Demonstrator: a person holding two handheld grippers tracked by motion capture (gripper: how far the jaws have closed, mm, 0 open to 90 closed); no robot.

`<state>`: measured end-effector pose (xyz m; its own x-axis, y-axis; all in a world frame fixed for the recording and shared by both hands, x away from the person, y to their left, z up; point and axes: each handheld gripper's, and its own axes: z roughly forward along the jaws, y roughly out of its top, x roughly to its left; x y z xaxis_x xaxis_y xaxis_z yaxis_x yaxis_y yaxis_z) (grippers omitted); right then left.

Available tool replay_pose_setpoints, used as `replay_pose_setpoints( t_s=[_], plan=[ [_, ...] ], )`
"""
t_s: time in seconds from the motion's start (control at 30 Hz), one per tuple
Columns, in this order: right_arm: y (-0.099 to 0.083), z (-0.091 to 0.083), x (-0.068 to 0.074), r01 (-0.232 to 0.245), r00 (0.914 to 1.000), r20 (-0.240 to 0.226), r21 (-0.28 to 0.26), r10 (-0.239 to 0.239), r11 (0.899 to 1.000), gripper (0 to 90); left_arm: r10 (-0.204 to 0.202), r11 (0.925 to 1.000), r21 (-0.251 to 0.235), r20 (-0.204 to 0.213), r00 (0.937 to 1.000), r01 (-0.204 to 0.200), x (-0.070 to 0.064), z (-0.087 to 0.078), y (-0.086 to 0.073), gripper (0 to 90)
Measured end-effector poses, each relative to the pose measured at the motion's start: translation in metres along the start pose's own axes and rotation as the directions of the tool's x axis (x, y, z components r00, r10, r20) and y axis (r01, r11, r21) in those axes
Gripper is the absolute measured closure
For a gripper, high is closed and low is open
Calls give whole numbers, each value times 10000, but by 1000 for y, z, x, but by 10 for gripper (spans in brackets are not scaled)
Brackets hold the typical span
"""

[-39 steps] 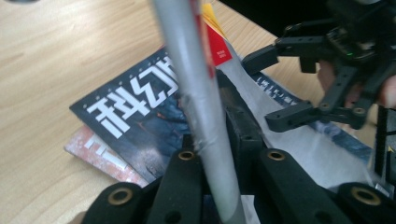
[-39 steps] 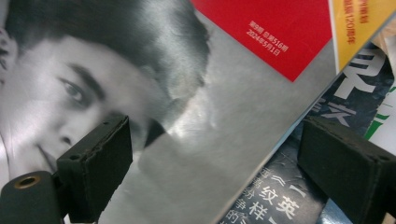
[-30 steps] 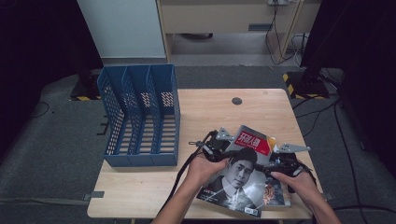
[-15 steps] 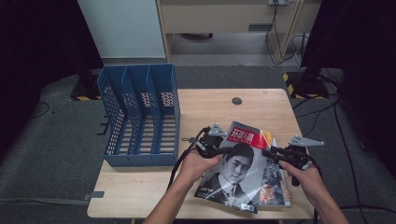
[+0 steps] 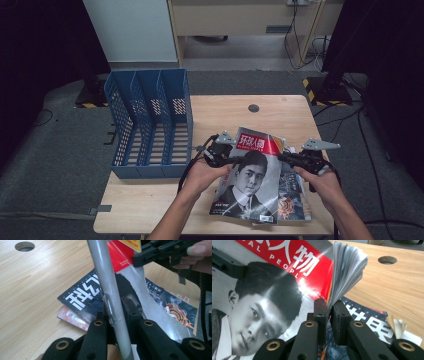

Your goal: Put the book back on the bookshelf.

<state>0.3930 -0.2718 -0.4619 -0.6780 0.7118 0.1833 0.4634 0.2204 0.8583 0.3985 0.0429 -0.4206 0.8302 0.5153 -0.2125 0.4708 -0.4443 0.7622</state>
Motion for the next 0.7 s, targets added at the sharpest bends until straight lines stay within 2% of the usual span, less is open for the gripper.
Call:
replay_pose_setpoints(
  t_s=[0.03, 0.07, 0.1, 0.2, 0.23, 0.27, 0.3, 0.4, 0.53, 0.57, 0.7],
  plan=[
    [2, 1, 0, 9, 10000, -3, 9, -9, 10000, 840, -204, 9998, -20, 102, 9997, 204, 3, 0, -1, 795],
    [2, 1, 0, 9, 10000, -3, 9, -9, 10000, 840, -204, 9998, -20, 102, 9997, 204, 3, 0, -1, 788],
    [5, 1, 1, 83, 10000, -48, -19, -83, 10000, 845, -361, 9993, -68, 311, 9989, 363, 7, 2, -1, 777],
    [8, 1, 3, 205, 9997, -154, -72, -206, 9998, 849, -532, 9983, -214, 409, 9977, 541, 8, 3, 0, 752],
    [10, 1, 5, 233, 9996, -178, -131, -236, 9996, 850, -542, 9981, -281, 406, 9977, 554, 9, 4, 0, 749],
    [11, 1, 6, 284, 9994, -213, -175, -288, 9994, 851, -485, 9981, -378, 209, 9986, 492, 9, 4, 0, 762],
    [14, 1, 8, 311, 9991, -295, -237, -318, 9992, 852, -595, 9973, -428, 104, 9982, 599, 10, 4, -1, 813],
    [16, 1, 10, 466, 9986, -254, -142, -470, 9988, 849, -611, 9963, -608, -3, 9981, 609, 9, 4, -4, 825],
    [16, -1, 9, 367, 9987, -357, -256, -376, 9990, 826, -351, 9960, -821, -58, 9994, 345, 6, 0, -5, 834],
    [14, -1, 8, 323, 9987, -382, -169, -330, 9993, 795, -208, 9955, -921, -69, 9998, 201, 3, -2, -6, 836],
    [11, -1, 6, 281, 9987, -413, -103, -285, 9996, 760, -60, 9946, -1039, -26, 10000, 57, -1, -7, -5, 847]
  ],
)
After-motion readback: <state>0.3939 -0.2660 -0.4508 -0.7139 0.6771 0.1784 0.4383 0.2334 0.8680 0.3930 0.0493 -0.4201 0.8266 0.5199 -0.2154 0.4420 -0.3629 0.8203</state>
